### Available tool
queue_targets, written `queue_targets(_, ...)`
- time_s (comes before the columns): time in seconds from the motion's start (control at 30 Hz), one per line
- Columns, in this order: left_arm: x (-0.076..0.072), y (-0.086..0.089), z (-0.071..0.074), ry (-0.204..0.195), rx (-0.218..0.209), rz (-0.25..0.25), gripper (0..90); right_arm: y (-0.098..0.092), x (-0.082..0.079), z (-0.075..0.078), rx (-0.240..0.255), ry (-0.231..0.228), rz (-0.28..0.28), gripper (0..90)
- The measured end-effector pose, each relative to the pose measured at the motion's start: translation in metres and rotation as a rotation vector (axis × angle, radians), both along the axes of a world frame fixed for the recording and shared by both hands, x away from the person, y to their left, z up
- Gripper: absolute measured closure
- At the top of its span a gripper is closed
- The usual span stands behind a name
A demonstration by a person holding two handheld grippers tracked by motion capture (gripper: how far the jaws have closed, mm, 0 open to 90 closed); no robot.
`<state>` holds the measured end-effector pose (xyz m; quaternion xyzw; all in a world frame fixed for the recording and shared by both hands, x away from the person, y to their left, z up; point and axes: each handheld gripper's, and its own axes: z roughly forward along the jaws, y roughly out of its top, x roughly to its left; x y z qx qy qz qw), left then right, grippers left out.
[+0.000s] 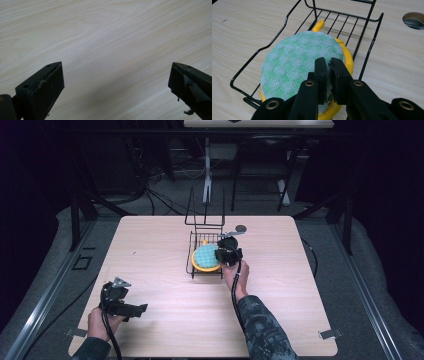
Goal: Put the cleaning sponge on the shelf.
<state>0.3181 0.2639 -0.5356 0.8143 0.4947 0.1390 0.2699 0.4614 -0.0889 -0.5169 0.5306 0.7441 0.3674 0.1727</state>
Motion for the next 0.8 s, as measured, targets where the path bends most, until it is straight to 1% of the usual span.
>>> queue_targets(0.3,0.000,0.000,0.000,-0.001,0.000,-0.001,0.5,0.000,0.000,-0.003,0.001,0.006,0.014,80.2)
queue_targets(0.37,0.000,0.000,0.000,0.001,-0.001,-0.002,0.5,-0.001,0.000,-0.002,0.005,0.009,0.019,78.0)
queue_targets(0.5,0.000,0.000,0.000,0.002,-0.001,0.001,0.5,-0.003,-0.001,0.001,0.014,0.015,0.038,69.7)
queue_targets(0.63,0.000,0.000,0.001,0.000,0.000,0.000,0.5,-0.004,-0.005,0.005,0.023,0.005,0.072,60.0)
queue_targets(0.67,0.000,0.000,0.001,-0.001,0.000,0.002,0.5,-0.004,-0.006,0.007,0.007,0.004,0.089,58.5)
queue_targets(0.7,0.000,0.000,0.001,0.001,0.000,0.002,0.5,-0.003,-0.007,0.008,0.013,0.003,0.094,56.4)
queue_targets(0.73,0.000,0.000,0.001,-0.001,0.000,0.003,0.5,-0.003,-0.008,0.010,0.002,0.006,0.107,54.0)
queue_targets(0.77,0.000,0.000,0.001,-0.001,0.001,0.002,0.5,-0.002,-0.010,0.011,-0.001,0.010,0.107,52.2)
queue_targets(0.8,0.000,0.000,0.001,-0.001,0.001,0.003,0.5,-0.002,-0.011,0.011,-0.005,0.003,0.116,50.1)
